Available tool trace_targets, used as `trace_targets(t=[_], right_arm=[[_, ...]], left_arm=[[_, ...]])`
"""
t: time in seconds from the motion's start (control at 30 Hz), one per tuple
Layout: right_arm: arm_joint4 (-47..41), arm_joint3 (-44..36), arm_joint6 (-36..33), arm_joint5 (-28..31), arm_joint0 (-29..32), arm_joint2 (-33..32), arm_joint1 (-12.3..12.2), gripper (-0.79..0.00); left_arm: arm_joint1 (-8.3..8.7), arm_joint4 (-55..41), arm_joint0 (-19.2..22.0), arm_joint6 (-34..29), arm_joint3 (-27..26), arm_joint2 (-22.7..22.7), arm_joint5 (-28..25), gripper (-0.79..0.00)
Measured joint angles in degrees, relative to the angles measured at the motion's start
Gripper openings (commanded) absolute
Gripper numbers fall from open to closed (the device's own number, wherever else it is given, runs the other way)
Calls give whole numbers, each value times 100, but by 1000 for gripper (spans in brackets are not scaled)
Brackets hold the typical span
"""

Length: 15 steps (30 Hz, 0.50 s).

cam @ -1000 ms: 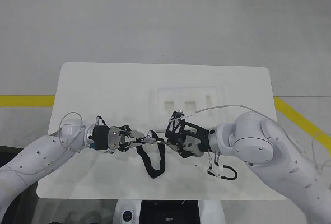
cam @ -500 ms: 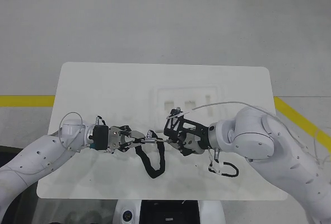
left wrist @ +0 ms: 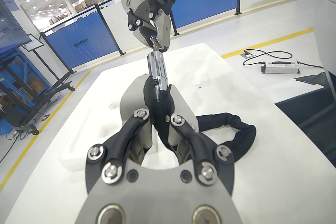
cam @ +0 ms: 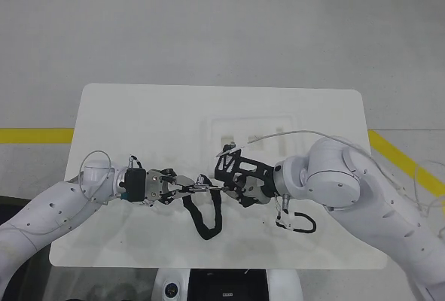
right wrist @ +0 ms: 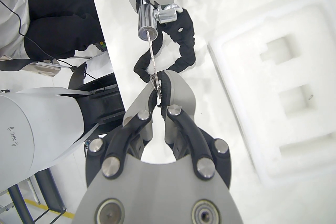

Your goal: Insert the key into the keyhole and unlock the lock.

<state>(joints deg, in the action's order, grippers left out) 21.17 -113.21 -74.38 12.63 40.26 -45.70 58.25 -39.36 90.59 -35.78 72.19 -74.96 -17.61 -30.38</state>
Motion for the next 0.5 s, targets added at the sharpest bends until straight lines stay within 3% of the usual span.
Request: trace_targets(t=[0.5], right_arm=[[-14,27,-432,-139,-253,96,38,-785]], left_arm=[[0,0,0,0,0,0,0,-785]])
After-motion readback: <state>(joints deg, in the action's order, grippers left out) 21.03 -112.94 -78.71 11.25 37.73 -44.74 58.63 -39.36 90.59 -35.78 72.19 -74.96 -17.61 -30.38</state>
